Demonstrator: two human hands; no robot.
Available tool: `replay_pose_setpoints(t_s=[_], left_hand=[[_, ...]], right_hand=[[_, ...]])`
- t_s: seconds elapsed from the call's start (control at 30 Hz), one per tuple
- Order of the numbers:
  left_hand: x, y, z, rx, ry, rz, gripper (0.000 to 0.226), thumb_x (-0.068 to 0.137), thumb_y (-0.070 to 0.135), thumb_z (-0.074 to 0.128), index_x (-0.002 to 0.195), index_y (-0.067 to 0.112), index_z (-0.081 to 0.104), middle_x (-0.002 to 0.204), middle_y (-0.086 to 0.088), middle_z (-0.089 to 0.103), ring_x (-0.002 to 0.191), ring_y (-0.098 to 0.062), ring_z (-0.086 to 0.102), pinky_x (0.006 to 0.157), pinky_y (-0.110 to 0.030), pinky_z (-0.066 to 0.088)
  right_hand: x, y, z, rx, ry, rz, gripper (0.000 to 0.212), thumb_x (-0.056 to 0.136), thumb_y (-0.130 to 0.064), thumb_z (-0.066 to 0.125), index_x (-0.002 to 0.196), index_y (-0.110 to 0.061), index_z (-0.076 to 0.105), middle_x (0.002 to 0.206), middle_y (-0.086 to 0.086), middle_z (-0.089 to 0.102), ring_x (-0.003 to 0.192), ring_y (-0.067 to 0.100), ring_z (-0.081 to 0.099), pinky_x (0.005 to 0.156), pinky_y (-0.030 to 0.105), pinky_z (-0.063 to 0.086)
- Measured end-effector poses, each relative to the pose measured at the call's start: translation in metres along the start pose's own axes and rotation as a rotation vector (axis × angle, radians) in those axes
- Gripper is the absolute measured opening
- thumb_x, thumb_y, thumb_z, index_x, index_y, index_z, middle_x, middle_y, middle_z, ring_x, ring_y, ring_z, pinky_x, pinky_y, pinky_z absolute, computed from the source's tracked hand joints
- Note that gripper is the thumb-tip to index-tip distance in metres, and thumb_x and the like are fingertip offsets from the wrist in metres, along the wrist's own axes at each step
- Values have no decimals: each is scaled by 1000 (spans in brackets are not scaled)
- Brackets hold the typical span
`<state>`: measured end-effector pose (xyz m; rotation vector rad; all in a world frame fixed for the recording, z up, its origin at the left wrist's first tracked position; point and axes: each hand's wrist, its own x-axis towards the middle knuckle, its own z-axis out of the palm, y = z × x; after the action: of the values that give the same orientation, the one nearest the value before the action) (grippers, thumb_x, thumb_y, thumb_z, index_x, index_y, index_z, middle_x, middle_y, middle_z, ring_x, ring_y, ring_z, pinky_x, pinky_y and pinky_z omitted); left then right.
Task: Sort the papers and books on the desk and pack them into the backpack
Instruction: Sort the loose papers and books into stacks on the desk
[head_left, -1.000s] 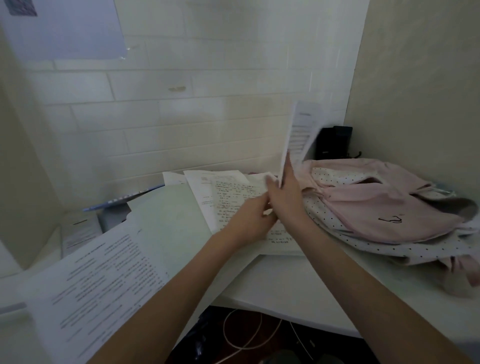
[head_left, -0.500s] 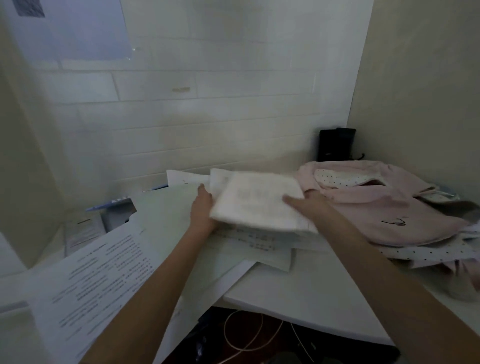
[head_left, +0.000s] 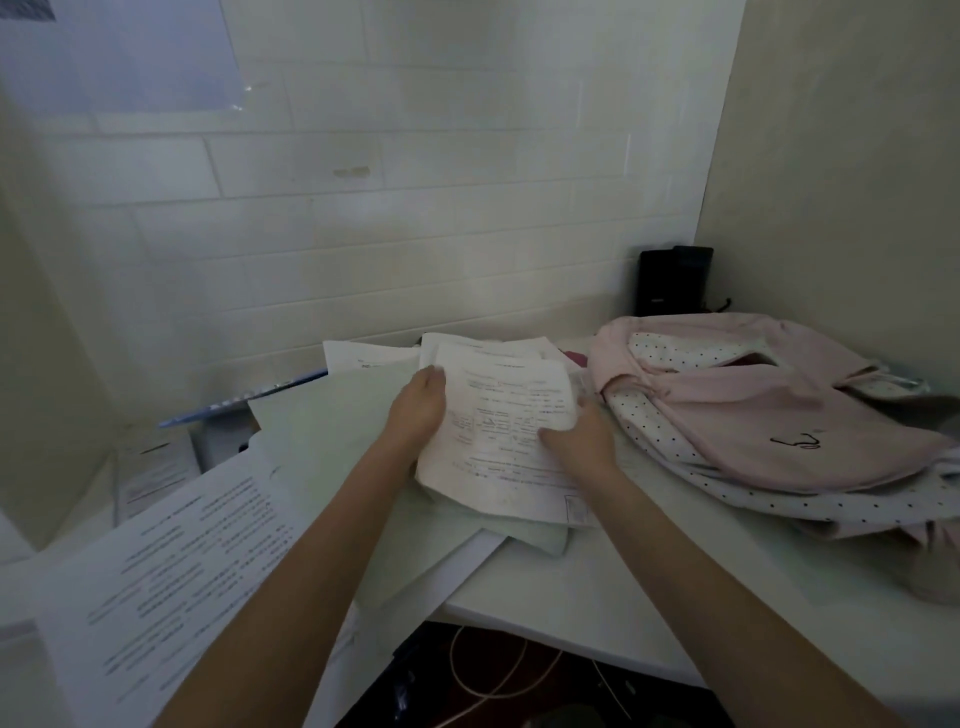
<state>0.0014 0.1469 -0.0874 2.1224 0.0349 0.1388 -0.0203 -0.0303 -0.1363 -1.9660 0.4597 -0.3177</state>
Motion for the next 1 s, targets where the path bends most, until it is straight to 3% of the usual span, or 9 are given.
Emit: replay_pose_setpoints(t_s=[0.07,0.2,0.3,0.43,0.57,0.73,0.87,0.93,1.0], left_hand=[[4,4,-9,-77,-75,-66,58,98,40,45,145,7,34,146,-14,42,129,-32,46,104,-40,38],[11,6,-30,-210,-153,-196,59,84,23,71,134,3,47,128,-16,58,90,-26,62,71,-30,47],[7,1,-30,-336,-335,-336,50,82,29,73,121,2,59,107,-15,69,85,-27,66,72,-35,52],[1,-6,-22,-497,-382,-122,38,85,8,67,121,7,57,100,-11,71,84,-28,71,66,-37,59],[-8,16,-27,-668,-361,90,25,85,5,65,109,7,63,94,-9,75,82,-26,73,68,-37,60],[-22,51,-27,-693,-411,271,20,83,1,64,102,4,67,94,-9,75,85,-26,72,73,-35,60],[-22,70,-27,-682,-421,345,16,80,-1,66,93,7,70,90,-7,76,83,-24,73,72,-33,59],[-22,75,-24,-626,-446,360,16,77,-1,70,90,8,71,87,-5,76,80,-22,73,69,-30,59],[-23,76,-18,-575,-449,365,22,68,2,79,88,9,72,88,-5,76,81,-23,73,69,-31,59]], right_hand=[[-1,-3,-6,230,-21,91,68,82,-7,69,139,-12,33,128,11,52,111,28,55,91,38,47],[0,-5,-12,554,-184,249,51,80,-4,72,124,-5,46,117,13,63,94,28,67,81,45,57],[-4,-6,-13,579,-266,251,38,81,-4,72,116,-1,56,111,15,68,92,29,69,76,43,59],[-3,-3,-23,609,-195,114,48,80,-7,73,120,-11,48,113,11,67,90,27,71,78,48,58],[-4,-22,-56,800,-240,-149,66,72,-18,79,128,-19,43,118,10,66,98,29,69,80,49,57],[-7,-60,-98,753,-296,-398,77,69,-33,82,132,-8,46,121,12,66,107,29,66,85,47,56],[-5,-66,-126,762,-272,-418,95,63,-47,84,139,-11,38,132,8,59,116,26,61,90,45,54],[-9,-58,-138,747,-384,-396,81,73,-44,77,138,-12,42,134,9,58,120,28,58,90,45,54],[-9,-47,-145,715,-467,-410,50,88,-28,61,133,-11,48,131,10,60,118,29,60,86,45,55]])
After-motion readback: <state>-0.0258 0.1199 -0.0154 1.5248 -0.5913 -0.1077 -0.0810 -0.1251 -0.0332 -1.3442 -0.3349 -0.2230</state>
